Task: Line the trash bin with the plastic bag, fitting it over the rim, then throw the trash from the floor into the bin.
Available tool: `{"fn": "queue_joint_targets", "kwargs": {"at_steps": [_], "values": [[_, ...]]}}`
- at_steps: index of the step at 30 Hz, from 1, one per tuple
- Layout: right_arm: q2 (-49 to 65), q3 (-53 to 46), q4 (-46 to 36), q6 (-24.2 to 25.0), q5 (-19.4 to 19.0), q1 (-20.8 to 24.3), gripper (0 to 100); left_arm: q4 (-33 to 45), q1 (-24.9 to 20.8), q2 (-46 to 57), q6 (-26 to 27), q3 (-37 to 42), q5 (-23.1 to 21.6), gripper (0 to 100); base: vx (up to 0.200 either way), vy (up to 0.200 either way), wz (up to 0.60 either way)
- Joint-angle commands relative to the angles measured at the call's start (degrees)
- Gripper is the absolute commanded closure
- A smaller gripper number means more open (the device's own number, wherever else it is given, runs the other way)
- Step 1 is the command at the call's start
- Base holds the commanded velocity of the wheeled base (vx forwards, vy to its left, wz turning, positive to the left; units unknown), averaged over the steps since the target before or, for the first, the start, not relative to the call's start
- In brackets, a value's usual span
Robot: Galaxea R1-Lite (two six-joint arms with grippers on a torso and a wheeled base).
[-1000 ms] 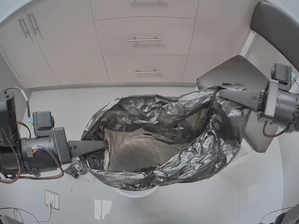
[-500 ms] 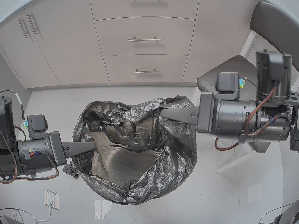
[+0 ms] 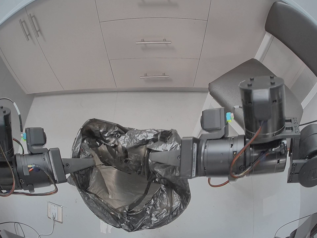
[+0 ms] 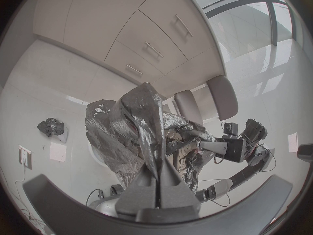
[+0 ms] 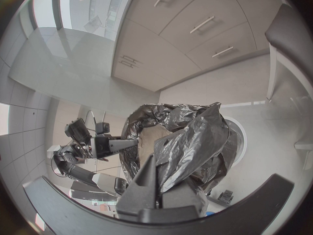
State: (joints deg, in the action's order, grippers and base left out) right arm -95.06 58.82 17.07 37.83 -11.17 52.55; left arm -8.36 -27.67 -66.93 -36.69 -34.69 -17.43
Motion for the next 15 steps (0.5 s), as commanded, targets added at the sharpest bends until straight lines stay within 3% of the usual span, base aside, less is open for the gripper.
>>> {"fn": "queue_joint_targets", "kwargs": {"at_steps": [1, 15], "values": [[-1.6, -1.7, 0.1, 0.0, -0.2, 2.1, 100, 2.6, 0.0, 3.0, 0.1, 0.4, 0.7, 100, 0.000, 0.000, 0.00], [-5.0, -3.3, 0.0, 0.0, -0.1, 1.6, 100, 4.0, -1.4, -2.6, 0.4, 5.5, -0.5, 100, 0.000, 0.000, 0.00]]}}
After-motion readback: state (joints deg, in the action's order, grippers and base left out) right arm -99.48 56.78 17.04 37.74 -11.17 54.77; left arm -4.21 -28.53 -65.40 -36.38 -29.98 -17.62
